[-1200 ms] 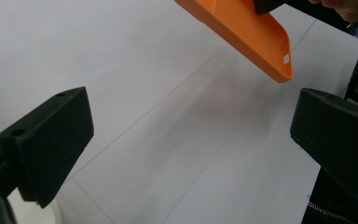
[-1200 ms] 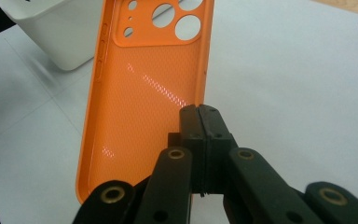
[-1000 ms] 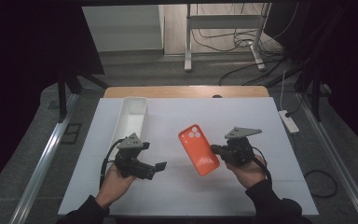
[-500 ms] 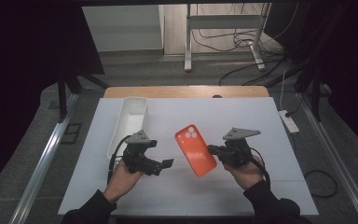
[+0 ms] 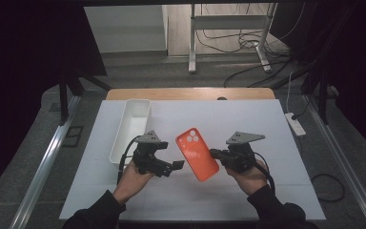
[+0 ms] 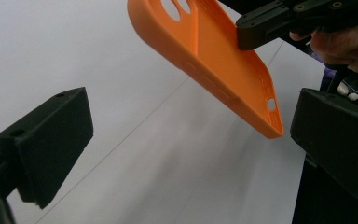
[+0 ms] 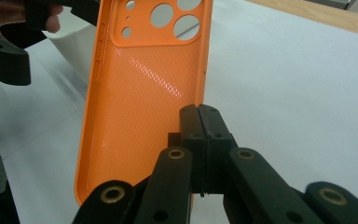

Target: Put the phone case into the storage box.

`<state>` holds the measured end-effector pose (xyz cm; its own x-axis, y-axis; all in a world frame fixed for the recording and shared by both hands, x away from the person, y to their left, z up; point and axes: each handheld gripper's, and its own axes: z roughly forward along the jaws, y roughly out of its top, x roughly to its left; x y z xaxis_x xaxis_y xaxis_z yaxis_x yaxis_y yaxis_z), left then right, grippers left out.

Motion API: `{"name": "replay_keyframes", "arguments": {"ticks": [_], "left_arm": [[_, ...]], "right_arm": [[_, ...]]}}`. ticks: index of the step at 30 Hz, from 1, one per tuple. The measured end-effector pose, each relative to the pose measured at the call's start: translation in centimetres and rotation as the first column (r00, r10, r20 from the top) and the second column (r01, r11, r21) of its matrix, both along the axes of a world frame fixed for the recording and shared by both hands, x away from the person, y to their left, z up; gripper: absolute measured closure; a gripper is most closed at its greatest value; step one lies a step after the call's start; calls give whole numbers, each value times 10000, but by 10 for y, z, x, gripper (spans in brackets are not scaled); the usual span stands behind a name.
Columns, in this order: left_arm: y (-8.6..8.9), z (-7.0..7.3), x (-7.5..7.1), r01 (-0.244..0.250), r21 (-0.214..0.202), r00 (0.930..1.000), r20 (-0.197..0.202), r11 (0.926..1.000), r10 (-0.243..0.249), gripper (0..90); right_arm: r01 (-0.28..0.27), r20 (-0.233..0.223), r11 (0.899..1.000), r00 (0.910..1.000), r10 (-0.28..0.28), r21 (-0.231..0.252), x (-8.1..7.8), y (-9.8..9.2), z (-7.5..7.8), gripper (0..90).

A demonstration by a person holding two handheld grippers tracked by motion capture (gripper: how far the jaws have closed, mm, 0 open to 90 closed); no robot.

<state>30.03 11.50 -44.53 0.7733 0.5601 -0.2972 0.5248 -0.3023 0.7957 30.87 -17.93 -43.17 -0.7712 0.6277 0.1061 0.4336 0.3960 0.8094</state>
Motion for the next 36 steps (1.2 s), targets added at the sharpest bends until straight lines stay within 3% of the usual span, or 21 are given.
{"name": "replay_keyframes", "arguments": {"ticks": [8,18,22,30,36], "left_arm": [[-10,-1,5,221,49,9997,-82,9997,-220,0],[-17,-1,12,467,-490,9979,-418,9977,-488,2],[-20,-1,13,401,-320,9983,-420,9987,-415,32],[-24,-2,15,567,-237,9971,-499,9981,-578,147],[-24,-2,15,715,-432,9951,-653,9965,-742,340]], "right_arm": [[-98,114,9999,9999,97,65,-3,3,0,895],[-231,171,9997,9996,229,93,-6,8,0,894],[-256,222,9996,9994,253,128,-7,9,0,894],[-356,322,9992,9989,350,176,-9,12,0,895],[-371,399,9991,9985,363,204,-11,12,1,895]]}}
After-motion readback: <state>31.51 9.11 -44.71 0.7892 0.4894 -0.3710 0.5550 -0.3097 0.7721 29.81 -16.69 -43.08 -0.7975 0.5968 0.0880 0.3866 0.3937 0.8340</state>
